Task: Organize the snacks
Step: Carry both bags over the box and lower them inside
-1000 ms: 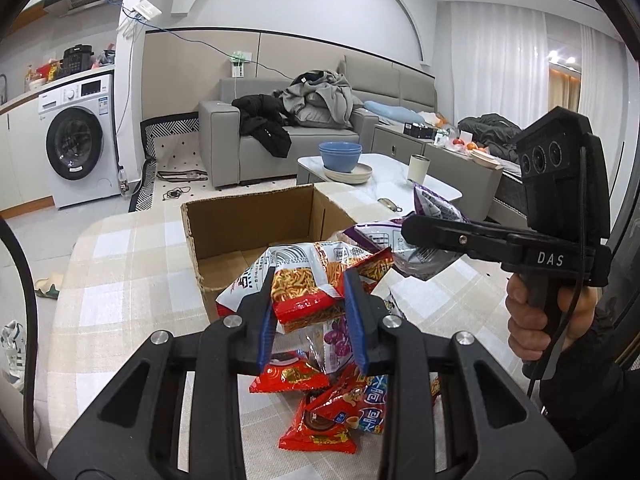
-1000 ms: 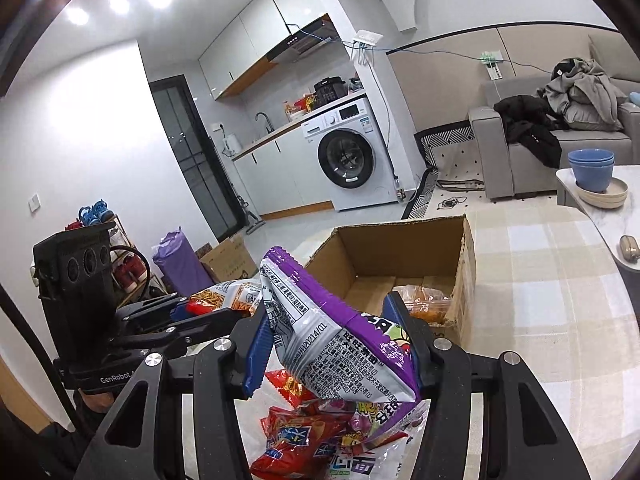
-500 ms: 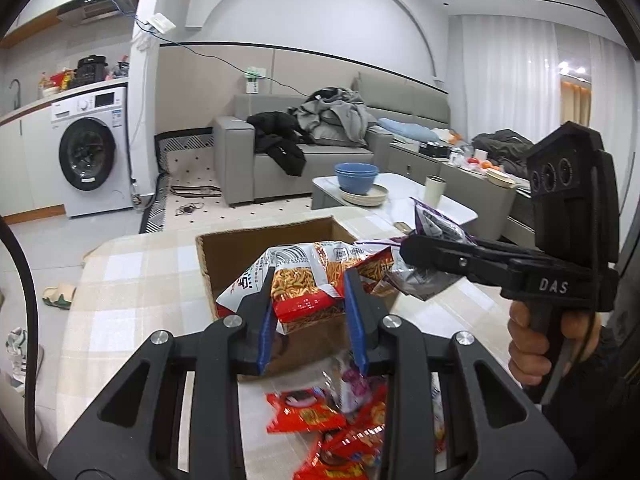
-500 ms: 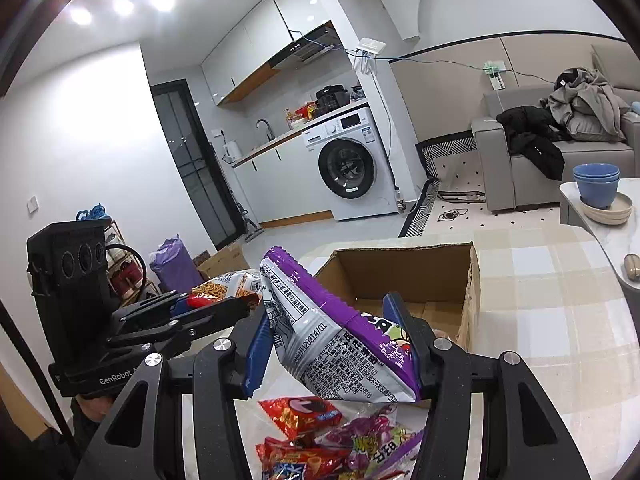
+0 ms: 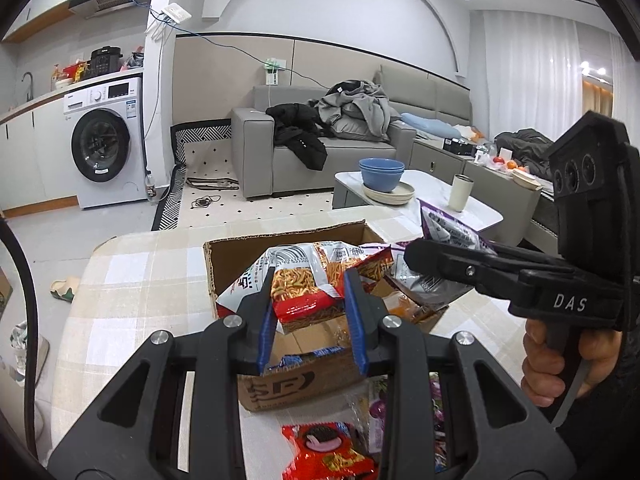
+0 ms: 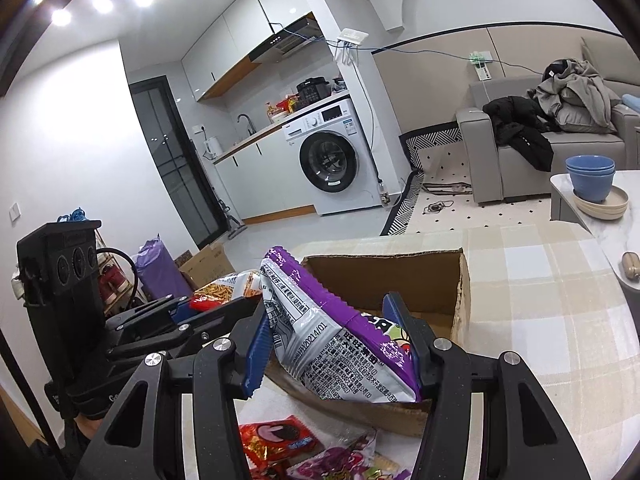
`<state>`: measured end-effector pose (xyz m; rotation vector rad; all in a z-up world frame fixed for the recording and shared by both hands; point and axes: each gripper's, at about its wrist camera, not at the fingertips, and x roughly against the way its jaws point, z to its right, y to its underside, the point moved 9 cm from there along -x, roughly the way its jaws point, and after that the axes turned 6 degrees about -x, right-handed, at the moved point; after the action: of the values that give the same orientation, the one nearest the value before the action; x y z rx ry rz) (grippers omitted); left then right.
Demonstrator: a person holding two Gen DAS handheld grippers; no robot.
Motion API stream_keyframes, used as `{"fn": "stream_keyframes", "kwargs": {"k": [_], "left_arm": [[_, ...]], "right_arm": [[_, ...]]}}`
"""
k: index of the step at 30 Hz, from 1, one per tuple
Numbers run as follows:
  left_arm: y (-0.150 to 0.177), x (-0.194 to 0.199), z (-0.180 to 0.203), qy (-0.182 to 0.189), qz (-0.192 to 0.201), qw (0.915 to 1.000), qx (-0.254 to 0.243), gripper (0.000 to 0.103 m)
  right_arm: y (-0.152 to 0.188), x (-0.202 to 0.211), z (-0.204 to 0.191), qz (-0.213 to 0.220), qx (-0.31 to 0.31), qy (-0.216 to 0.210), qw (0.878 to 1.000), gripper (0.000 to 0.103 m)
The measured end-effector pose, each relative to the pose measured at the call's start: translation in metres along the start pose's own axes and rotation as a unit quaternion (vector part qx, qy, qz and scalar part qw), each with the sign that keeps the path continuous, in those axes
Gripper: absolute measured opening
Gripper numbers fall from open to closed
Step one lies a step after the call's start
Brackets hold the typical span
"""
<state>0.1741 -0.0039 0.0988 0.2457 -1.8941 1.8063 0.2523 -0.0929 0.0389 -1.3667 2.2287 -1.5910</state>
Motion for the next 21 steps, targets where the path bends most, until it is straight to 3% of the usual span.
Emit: {"fn": "stream_keyframes", "kwargs": {"k": [10,21], "left_arm": [[-0.014,-0.047,0.004,-0.014,-0.013,0.9998,0.004,0.027],[-0.004,-0.079,-0.011,-0.025,-0.034,0.9991,0.004,0.028]], "right_arm": [[-0.008,-0.007,0.005,0.014,0.012,0.017,1.000,0.054],[-0.004,-0.027,0.015,-0.009,0.012,0.029,0.999,0.054]]}}
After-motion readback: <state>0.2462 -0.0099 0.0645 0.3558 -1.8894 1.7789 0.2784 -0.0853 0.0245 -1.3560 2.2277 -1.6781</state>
